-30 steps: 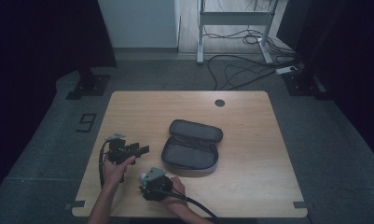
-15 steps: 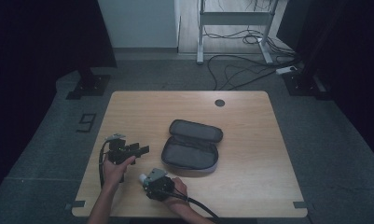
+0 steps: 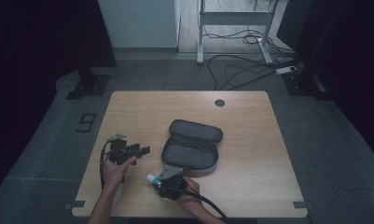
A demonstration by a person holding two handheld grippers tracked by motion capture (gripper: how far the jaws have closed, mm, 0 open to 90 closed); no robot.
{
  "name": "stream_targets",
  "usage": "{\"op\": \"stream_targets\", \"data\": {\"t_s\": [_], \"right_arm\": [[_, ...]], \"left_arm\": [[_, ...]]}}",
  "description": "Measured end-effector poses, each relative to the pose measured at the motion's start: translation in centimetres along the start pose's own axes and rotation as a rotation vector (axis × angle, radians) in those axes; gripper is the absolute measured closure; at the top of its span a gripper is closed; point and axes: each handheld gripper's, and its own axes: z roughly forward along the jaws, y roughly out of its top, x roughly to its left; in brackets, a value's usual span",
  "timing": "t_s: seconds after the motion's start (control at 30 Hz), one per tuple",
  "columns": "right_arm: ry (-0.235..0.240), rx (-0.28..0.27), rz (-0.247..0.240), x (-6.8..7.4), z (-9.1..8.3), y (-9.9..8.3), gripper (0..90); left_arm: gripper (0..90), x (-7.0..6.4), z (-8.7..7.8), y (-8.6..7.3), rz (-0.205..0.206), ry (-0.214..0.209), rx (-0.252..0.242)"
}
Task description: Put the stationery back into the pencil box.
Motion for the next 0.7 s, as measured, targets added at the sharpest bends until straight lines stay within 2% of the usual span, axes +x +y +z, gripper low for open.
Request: {"op": "stream_targets", "data": {"t_s": [0.23, 0.33, 0.7], "right_arm": [[-0.030, -0.022, 0.005, -0.7, -1.2, -0.3, 64.6], [-0.036, -0.031, 0.007, -0.9, -1.4, -0.2, 64.6], [-0.063, -0.070, 0.023, -1.8, -2.4, 0.2, 64.6]], "left_arm": [[34.3, -0.3, 0.3, -0.1, 0.014, 0.002, 0.015], [34.4, -0.5, 0.2, 0.0, 0.020, 0.000, 0.006], [34.5, -0.3, 0.5, -0.1, 0.017, 0.000, 0.016]]}}
